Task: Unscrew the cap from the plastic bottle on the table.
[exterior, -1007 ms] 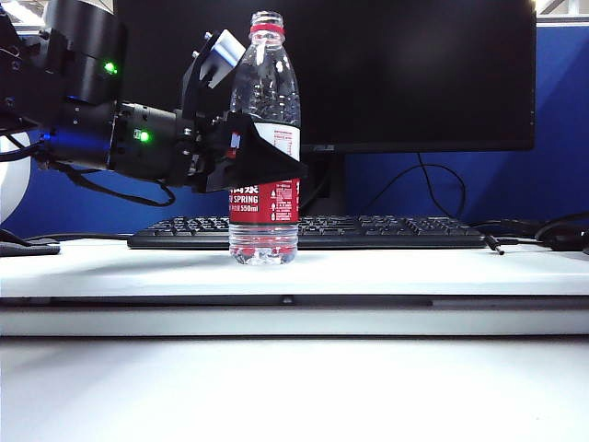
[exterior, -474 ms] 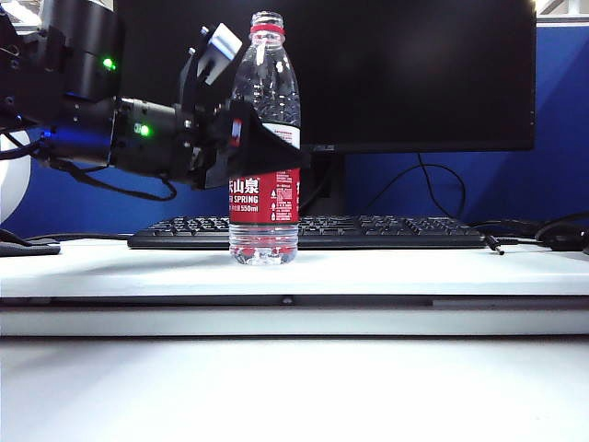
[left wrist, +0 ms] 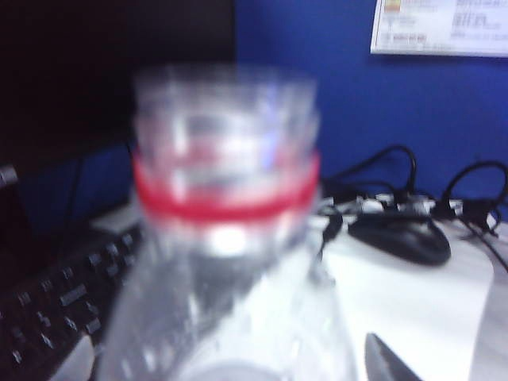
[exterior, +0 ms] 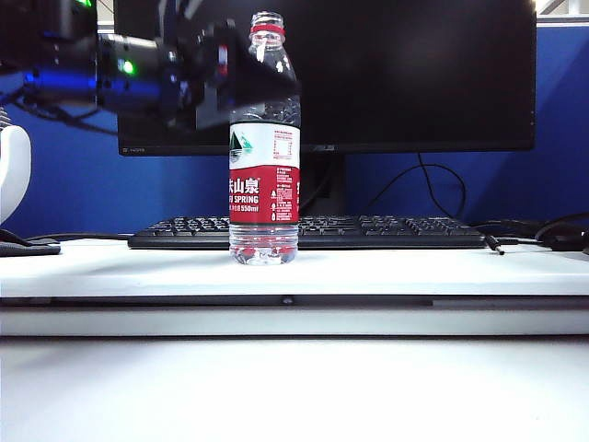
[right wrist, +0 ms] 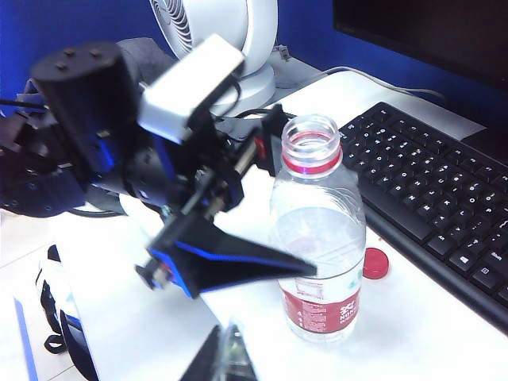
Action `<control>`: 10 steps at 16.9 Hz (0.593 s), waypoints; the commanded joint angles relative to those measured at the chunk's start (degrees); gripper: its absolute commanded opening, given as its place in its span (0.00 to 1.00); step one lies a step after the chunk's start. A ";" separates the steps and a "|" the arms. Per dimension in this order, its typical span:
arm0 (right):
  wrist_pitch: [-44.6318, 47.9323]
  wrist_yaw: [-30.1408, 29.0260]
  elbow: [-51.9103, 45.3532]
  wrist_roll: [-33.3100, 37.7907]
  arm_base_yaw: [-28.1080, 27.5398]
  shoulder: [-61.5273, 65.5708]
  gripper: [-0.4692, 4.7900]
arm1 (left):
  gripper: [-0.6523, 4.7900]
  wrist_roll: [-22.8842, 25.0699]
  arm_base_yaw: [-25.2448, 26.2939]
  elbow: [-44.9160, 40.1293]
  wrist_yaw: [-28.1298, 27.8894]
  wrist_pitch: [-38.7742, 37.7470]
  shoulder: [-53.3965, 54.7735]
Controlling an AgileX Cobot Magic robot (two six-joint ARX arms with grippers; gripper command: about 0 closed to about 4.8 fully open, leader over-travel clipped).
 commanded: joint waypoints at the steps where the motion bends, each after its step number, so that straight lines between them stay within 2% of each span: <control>1: 0.55 -0.33 0.15 0.24 0.07 -0.22 0.08 | 1.00 -0.22 -0.02 0.17 0.02 3.89 -2.51; 5: 0.57 -0.50 0.15 0.35 0.07 -0.22 0.08 | 1.00 -0.42 -0.02 0.22 -0.17 9.66 -5.03; 7: 0.57 -0.52 0.15 0.35 0.07 -0.22 0.08 | 1.00 -3.10 -0.02 0.22 -1.99 14.73 -6.27; 10: 0.57 -0.74 0.17 0.37 0.07 -0.31 0.08 | 1.00 -9.75 0.02 0.20 -6.38 23.26 -9.27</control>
